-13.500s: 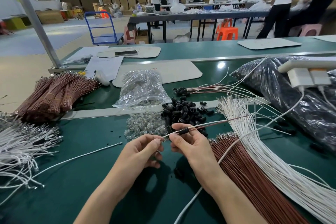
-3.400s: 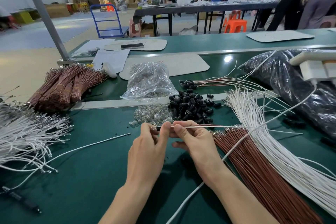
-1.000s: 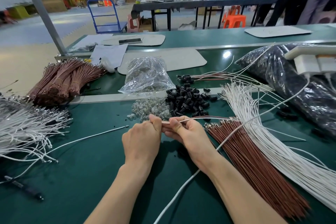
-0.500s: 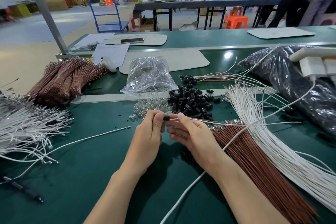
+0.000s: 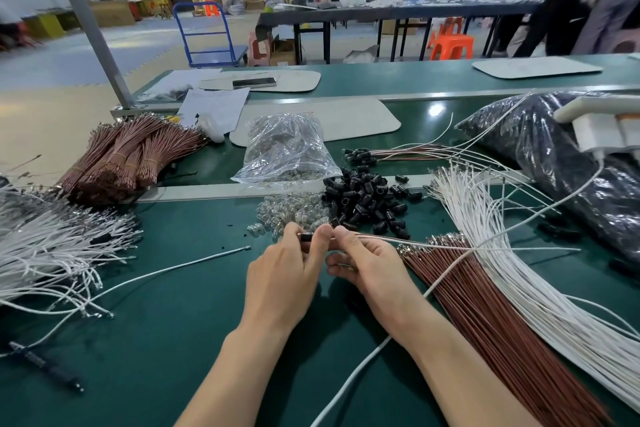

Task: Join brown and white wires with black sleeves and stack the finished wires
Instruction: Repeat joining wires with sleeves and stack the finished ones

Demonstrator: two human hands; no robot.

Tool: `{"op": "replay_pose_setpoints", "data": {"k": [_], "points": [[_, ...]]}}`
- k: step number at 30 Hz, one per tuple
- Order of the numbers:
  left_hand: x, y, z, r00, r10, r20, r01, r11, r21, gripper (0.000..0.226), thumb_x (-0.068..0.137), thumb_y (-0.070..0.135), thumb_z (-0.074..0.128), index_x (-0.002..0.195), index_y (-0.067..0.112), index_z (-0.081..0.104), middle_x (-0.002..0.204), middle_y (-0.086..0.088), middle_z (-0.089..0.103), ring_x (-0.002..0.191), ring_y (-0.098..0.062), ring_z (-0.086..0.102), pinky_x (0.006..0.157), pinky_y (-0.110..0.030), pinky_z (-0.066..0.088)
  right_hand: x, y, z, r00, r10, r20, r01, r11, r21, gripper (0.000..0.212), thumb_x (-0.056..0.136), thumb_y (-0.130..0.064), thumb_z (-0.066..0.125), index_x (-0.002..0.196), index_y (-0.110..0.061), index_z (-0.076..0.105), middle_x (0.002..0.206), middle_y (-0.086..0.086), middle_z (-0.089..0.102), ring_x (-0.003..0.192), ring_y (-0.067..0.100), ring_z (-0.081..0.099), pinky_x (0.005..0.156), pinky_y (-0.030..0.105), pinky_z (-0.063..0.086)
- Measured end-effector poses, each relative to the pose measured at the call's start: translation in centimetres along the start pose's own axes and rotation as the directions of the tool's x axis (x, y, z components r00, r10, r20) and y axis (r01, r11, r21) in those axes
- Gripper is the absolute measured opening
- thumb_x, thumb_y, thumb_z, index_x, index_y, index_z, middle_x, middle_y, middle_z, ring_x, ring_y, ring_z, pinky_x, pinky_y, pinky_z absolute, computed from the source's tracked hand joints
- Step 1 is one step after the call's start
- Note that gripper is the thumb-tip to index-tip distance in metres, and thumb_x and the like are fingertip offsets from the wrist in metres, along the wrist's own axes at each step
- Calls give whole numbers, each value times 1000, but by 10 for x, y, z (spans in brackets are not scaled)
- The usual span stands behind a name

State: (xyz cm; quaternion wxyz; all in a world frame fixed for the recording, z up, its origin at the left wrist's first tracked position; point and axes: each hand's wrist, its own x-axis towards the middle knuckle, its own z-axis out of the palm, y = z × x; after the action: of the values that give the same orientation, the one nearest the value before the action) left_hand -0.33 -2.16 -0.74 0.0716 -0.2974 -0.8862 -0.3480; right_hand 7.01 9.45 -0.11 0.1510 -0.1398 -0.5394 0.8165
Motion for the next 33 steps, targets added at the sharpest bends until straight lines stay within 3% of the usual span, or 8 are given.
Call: {"op": "replay_pose_setpoints", "data": {"k": [4, 12, 18, 22, 24, 27, 31, 33], "points": [[0, -3, 0, 1000, -5, 15, 5, 999, -43, 63, 89, 77, 11, 75, 23, 42, 58, 2, 56, 60, -16, 54, 59, -37, 39, -1, 0, -1, 1000, 1, 12, 0, 999, -39, 31, 103, -25, 54, 92, -20, 83, 90, 2, 77, 73, 7, 65, 69, 21, 54], [3, -6, 2, 997, -32, 67, 39, 993, -108, 72, 91, 76, 14, 92, 25, 65, 82, 4, 73, 83, -20, 66, 81, -44, 51, -1, -1, -1, 999, 6, 41, -3, 998, -58, 31, 104, -27, 52, 98, -19, 82, 94, 2, 77, 75, 7, 65, 71, 21, 54], [3, -5, 0, 997, -52, 61, 67, 962, -265, 67, 88, 80, 22, 90, 35, 72, 76, 13, 72, 76, -8, 66, 76, -38, 53, 0, -2, -1, 999, 22, 50, -20, 999, -46, 30, 97, -36, 57, 101, -17, 81, 95, 3, 77, 75, 8, 65, 70, 22, 54], [7, -5, -6, 988, -149, -38, 109, 850, -515, 57, 89, 72, 42, 65, 21, 50, 53, 11, 46, 50, -10, 39, 51, -32, 34, 0, -2, -2, 1000, -3, 7, 3, 1000, -13, 27, 102, -30, 56, 105, -19, 79, 96, 2, 75, 76, 10, 65, 67, 23, 54], [12, -12, -14, 960, -273, -62, 170, 744, -646, 52, 95, 64, 46, 70, 18, 48, 56, 5, 41, 50, -13, 34, 46, -27, 31, 0, -6, -5, 999, -6, -50, 9, 998, 60, 25, 101, -24, 56, 101, -19, 80, 90, 2, 73, 71, 10, 65, 64, 24, 54], [21, -30, -30, 864, -497, -85, 253, 573, -779, 40, 102, 48, 46, 74, 19, 46, 59, 3, 44, 44, -9, 36, 40, -19, 31, 1, -13, -10, 990, -20, -137, 38, 991, 128, 23, 99, -18, 59, 94, -18, 82, 84, 2, 72, 66, 11, 66, 61, 24, 55], [29, -45, -44, 678, -722, -135, 197, 356, -914, 29, 102, 36, 44, 76, 23, 39, 65, 3, 43, 39, -6, 36, 35, -18, 28, -1, -21, -16, 978, -44, -202, 83, 978, 189, 21, 97, -18, 62, 93, -18, 82, 84, 2, 74, 69, 11, 68, 62, 24, 57], [30, -45, -44, 668, -735, -119, 185, 318, -930, 28, 102, 36, 44, 78, 24, 38, 65, 4, 42, 39, -6, 36, 36, -18, 27, -2, -25, -19, 972, -58, -228, 105, 974, 200, 21, 97, -18, 62, 93, -19, 82, 86, 3, 74, 71, 12, 70, 62, 24, 58]]}}
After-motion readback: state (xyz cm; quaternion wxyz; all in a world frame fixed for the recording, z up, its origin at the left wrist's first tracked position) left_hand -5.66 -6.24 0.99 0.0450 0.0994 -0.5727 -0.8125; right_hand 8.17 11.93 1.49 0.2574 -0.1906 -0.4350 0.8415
